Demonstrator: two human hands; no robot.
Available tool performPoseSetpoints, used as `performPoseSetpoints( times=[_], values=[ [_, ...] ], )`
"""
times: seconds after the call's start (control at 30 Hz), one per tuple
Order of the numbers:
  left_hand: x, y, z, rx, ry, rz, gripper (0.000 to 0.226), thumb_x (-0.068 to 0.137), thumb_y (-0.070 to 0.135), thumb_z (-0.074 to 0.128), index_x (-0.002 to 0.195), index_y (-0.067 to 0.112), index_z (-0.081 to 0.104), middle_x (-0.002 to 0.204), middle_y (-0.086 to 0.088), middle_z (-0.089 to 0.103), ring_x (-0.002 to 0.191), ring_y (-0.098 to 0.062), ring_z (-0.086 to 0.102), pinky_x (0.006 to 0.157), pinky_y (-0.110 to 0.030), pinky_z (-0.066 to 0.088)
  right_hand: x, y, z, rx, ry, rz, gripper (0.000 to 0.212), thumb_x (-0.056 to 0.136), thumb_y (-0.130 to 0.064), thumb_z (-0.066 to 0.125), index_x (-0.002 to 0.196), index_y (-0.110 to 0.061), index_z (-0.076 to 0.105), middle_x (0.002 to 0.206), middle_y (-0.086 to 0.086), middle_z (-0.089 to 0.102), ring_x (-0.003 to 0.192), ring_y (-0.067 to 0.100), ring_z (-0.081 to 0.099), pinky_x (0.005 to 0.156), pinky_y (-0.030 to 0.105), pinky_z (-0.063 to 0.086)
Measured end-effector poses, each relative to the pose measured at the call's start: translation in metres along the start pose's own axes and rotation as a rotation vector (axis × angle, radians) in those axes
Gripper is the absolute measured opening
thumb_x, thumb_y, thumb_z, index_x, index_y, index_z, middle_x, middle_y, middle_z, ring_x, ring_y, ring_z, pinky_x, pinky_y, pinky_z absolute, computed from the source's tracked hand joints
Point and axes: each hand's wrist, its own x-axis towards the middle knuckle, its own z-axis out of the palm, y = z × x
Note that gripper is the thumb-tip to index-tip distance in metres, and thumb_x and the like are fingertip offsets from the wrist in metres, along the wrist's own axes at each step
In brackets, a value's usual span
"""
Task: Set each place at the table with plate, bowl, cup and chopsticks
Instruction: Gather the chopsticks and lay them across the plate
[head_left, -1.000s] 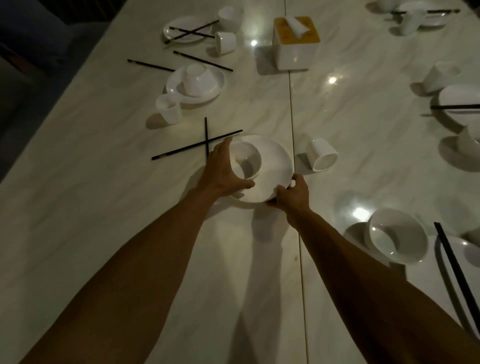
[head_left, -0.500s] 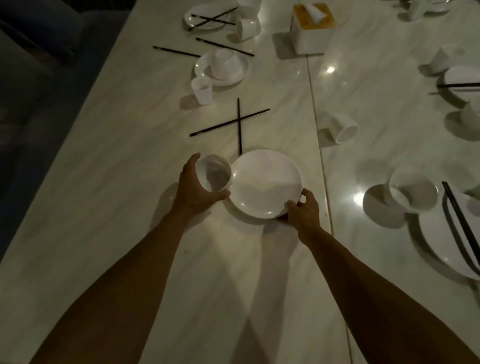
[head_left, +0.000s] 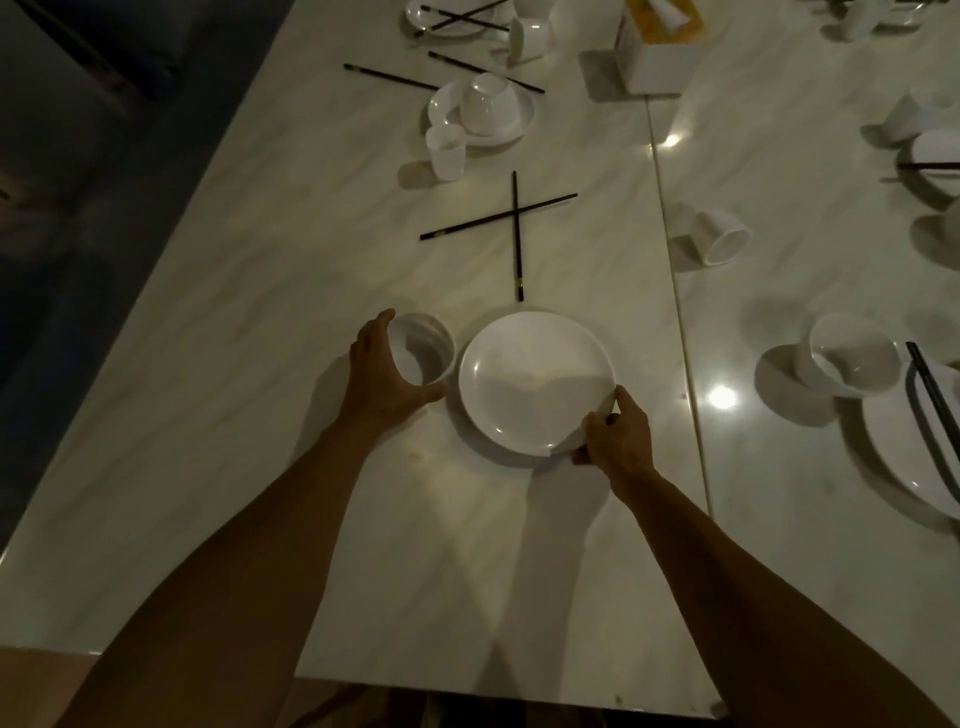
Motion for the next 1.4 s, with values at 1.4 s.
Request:
performPoseSetpoints(
  times=[1.4],
  values=[
    [0.004,0.008,-0.019,0.136,-0.178,-0.006,0.136,0.051,0.035,0.094,0.153,0.017,0.007,0.160,-0.008,0.017,0.147,-0.027,0.018,0.115,-0.044,0.027,-0.012,-0.008,-0.003,-0.315,-0.028,-0.232,0.041,0.094,-0.029,0.058,0.132,-0.013,0.052,0.114,0.001,0.061,0.102,0.016,0.058,0.089,0.036,0.049]
  ],
)
